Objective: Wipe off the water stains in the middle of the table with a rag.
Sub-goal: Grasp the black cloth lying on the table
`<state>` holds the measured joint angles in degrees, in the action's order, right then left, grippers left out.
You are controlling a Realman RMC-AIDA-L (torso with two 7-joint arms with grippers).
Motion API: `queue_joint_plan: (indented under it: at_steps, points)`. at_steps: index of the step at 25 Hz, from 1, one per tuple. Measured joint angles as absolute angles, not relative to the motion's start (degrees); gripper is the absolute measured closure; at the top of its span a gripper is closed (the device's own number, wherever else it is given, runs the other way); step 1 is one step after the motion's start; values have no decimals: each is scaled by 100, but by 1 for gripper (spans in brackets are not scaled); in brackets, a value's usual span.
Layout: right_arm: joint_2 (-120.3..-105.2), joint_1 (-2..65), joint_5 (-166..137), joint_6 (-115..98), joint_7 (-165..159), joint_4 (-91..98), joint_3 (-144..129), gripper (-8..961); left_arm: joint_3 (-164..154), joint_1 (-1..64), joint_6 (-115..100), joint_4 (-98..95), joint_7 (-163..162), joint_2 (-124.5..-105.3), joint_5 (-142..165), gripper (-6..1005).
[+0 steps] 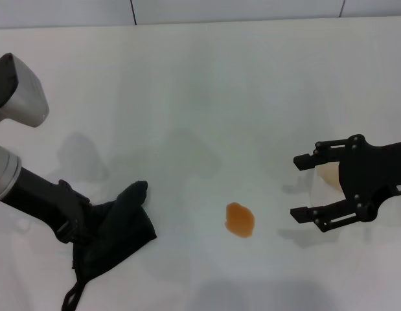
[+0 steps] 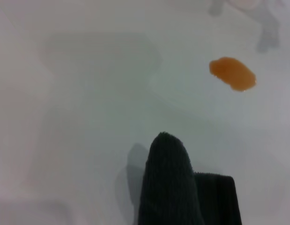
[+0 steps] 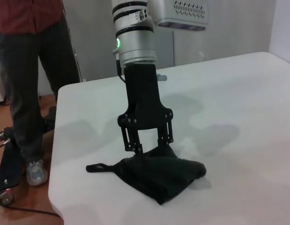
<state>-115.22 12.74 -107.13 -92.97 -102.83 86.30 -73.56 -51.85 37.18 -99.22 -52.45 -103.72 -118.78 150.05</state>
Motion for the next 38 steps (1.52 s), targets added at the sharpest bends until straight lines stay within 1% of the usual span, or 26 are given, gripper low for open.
queue_joint_plan:
  at_steps: [16, 21, 26, 35, 38]
  points:
    - [-11522, 1274, -10696, -9280, -10283, 8631, -7356, 114, -5185, 3741, -9832, -5255, -10340, -11892, 15042, 459]
    - [-11522, 1274, -10696, -9272, -10283, 8630, -7352, 115, -5188, 3751, -9755, -5270, -10336, -11892, 15038, 554]
    - [-11522, 1274, -10696, -9272, -10283, 8631, -7347, 115, -5286, 3753, -9616, -5278, -10330, -11892, 15008, 676]
    - [-11522, 1274, -10696, -9272, -10283, 8630, -7321, 115, -5479, 3762, -9399, -5250, -10332, -11908, 14867, 680]
    - [-11522, 1274, -10696, -9272, -10283, 8630, -7319, 115, -5481, 3767, -9346, -5247, -10333, -11909, 14789, 709]
